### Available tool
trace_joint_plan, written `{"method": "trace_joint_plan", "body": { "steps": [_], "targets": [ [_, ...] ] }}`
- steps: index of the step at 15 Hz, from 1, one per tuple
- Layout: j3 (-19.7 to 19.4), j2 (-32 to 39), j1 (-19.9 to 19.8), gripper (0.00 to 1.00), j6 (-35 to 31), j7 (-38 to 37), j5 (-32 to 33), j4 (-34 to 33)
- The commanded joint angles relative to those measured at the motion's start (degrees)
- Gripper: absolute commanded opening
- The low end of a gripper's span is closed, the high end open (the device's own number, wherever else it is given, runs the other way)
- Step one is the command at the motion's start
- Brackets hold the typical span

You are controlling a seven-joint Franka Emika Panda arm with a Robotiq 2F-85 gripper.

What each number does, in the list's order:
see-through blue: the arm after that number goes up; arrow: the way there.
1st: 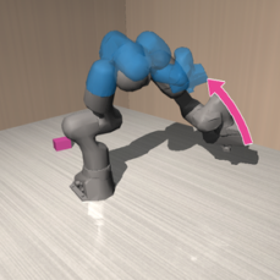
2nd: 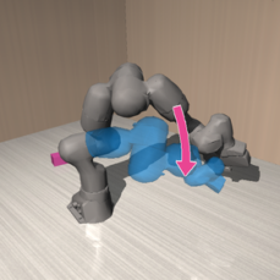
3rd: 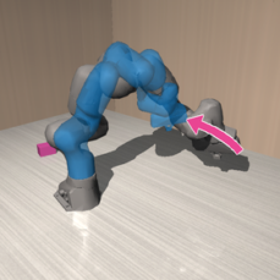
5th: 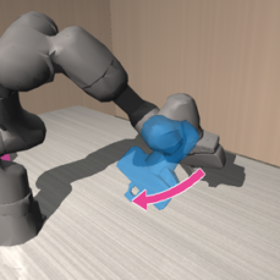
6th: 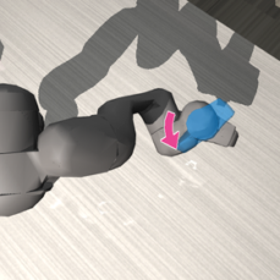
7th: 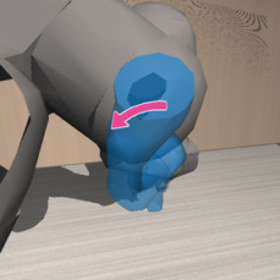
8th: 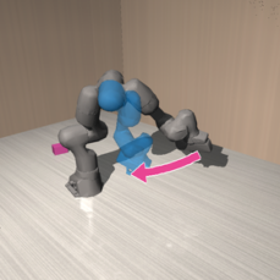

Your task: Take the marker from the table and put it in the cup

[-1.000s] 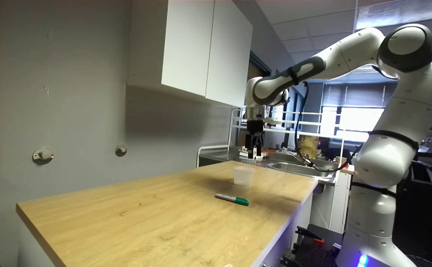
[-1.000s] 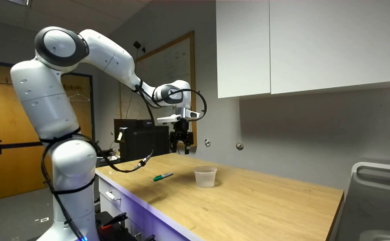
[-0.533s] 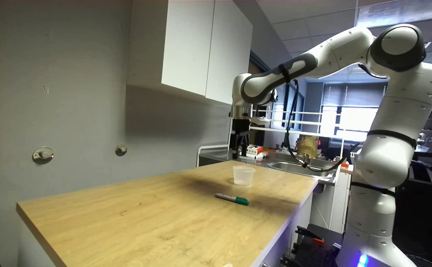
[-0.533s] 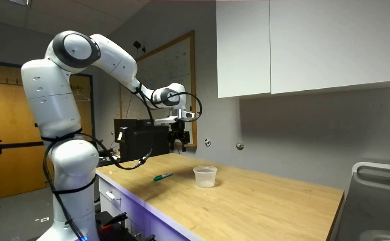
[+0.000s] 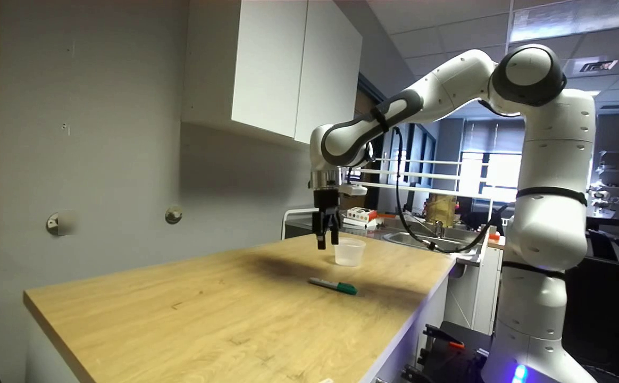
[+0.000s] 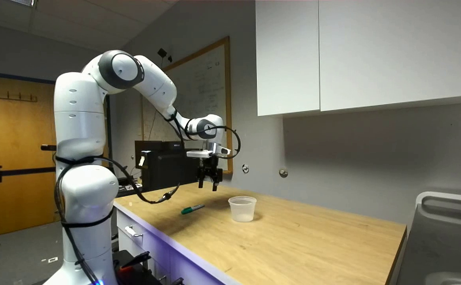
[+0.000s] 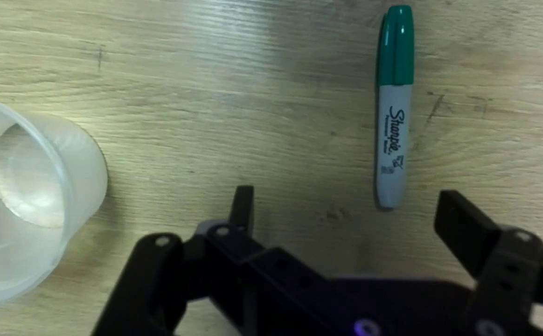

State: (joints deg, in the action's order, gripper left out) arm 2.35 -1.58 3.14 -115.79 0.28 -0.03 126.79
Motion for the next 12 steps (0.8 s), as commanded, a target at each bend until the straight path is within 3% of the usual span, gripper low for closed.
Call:
{"method": "trace_joint_plan", "body": {
  "steps": [1, 12],
  "targets": [
    [1.06, 4.3, 0.72, 1.0, 1.86, -1.01, 0.31, -2.83],
    [2.85, 8.99, 2.91, 1.0, 0.54, -1.59, 1.1, 2.66]
  ]
}}
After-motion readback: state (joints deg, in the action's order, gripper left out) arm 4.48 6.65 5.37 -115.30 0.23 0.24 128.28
